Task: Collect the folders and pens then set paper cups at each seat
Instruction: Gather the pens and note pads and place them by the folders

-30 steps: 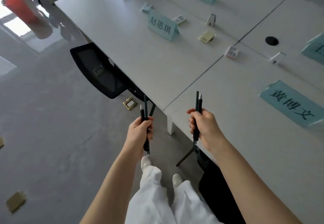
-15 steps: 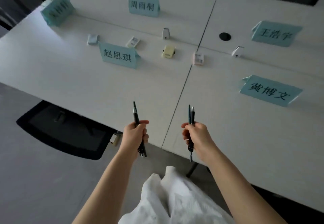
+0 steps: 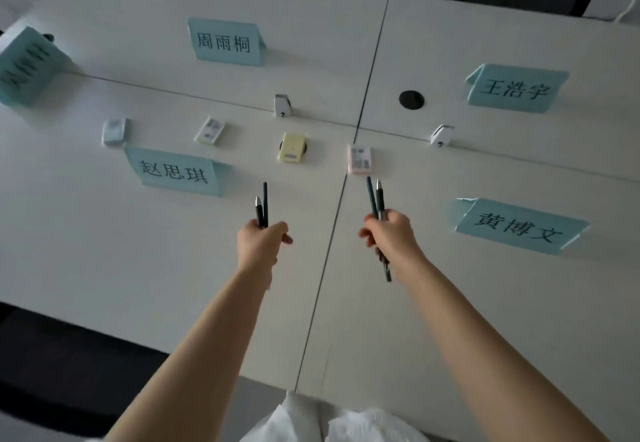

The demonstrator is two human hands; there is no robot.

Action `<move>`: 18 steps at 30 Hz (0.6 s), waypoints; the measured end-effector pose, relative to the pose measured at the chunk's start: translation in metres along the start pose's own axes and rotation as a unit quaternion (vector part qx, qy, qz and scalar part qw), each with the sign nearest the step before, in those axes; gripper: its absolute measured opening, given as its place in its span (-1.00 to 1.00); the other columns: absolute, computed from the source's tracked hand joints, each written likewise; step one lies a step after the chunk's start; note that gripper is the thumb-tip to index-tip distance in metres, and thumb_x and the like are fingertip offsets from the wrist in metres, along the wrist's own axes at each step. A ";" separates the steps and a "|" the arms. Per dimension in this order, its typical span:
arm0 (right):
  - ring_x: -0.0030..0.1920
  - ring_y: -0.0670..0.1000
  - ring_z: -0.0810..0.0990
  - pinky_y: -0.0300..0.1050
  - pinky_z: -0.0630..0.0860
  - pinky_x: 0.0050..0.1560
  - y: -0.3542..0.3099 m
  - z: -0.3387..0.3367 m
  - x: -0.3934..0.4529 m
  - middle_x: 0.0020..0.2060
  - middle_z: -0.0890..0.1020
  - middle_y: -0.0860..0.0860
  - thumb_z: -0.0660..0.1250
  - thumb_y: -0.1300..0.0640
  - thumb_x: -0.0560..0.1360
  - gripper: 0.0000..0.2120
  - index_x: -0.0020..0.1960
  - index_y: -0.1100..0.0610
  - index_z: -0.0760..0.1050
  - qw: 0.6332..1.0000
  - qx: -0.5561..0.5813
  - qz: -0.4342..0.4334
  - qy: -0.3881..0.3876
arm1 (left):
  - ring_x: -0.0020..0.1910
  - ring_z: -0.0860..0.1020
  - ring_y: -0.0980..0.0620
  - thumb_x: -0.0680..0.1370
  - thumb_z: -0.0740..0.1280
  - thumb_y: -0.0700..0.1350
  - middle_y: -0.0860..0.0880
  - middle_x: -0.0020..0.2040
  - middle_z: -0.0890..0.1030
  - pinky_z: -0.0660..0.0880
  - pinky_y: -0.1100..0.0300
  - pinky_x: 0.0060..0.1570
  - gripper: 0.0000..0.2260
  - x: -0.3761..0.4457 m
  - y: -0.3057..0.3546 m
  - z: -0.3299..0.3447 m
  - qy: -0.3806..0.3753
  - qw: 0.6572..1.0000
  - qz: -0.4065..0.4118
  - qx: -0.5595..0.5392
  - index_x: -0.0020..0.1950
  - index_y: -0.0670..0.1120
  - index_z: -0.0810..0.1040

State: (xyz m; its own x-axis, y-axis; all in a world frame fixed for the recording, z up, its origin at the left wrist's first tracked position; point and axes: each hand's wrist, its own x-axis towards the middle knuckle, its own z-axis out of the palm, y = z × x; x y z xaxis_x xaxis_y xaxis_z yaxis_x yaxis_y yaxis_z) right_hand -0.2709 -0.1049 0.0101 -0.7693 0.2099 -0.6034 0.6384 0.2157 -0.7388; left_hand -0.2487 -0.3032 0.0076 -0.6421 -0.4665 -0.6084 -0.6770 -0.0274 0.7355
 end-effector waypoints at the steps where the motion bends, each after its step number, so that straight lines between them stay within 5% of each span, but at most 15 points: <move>1: -0.41 0.02 0.46 -0.14 0.36 -0.38 -0.011 -0.001 0.019 -0.35 0.60 0.03 0.25 0.16 0.46 -0.91 -0.11 0.14 0.52 1.000 -0.025 -0.006 0.011 | -0.51 0.30 0.04 0.43 0.33 -0.22 -0.08 -0.25 0.67 0.24 0.26 -0.50 -0.89 0.013 0.012 0.010 0.011 1.000 0.005 0.010 -0.06 -0.16 0.52; 6: -0.06 0.20 0.59 -0.11 0.43 -0.20 -0.052 0.005 0.106 -0.06 0.63 0.18 0.23 0.19 0.50 -0.76 0.11 0.26 0.52 0.988 -0.134 -0.025 0.074 | -0.19 0.60 -0.07 0.40 0.34 -0.14 -0.01 -0.21 0.65 0.56 0.14 -0.16 -0.89 0.069 0.057 0.049 0.074 0.982 0.076 0.155 -0.11 -0.03 0.61; 9: 0.13 0.23 0.56 -0.12 0.41 -0.13 -0.065 0.016 0.144 0.14 0.57 0.23 0.25 0.19 0.53 -0.70 0.21 0.31 0.43 0.980 -0.174 -0.008 0.094 | -0.06 0.59 -0.11 0.41 0.36 -0.10 -0.02 -0.09 0.63 0.50 0.14 -0.06 -0.85 0.105 0.072 0.067 0.075 0.963 0.095 0.240 -0.03 0.00 0.57; 13: 0.21 0.29 0.47 0.07 0.46 0.18 -0.070 0.043 0.178 0.25 0.44 0.25 0.30 -0.08 0.51 -0.46 0.27 0.30 0.30 0.967 -0.232 0.011 0.106 | 0.09 0.57 -0.15 0.41 0.39 -0.01 -0.09 0.13 0.56 0.48 0.08 0.04 -0.65 0.156 0.086 0.084 0.048 0.943 0.094 0.316 0.17 -0.05 0.50; 18: 0.23 0.30 0.43 0.04 0.45 0.10 -0.066 0.070 0.202 0.30 0.29 0.23 0.42 -0.10 0.40 -0.26 0.35 0.26 0.16 0.952 -0.277 0.060 0.116 | 0.18 0.53 -0.21 0.41 0.44 0.21 -0.15 0.26 0.39 0.44 -0.01 0.07 -0.38 0.198 0.096 0.103 0.042 0.920 0.082 0.380 0.30 -0.10 0.33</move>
State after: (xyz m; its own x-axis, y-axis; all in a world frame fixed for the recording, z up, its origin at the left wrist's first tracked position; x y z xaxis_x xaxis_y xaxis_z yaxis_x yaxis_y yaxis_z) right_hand -0.4706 -0.1434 -0.0840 -0.7046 0.4557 -0.5440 0.6861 0.6332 -0.3582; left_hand -0.4775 -0.3074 -0.0731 -0.7492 -0.4773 -0.4592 -0.6505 0.6608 0.3745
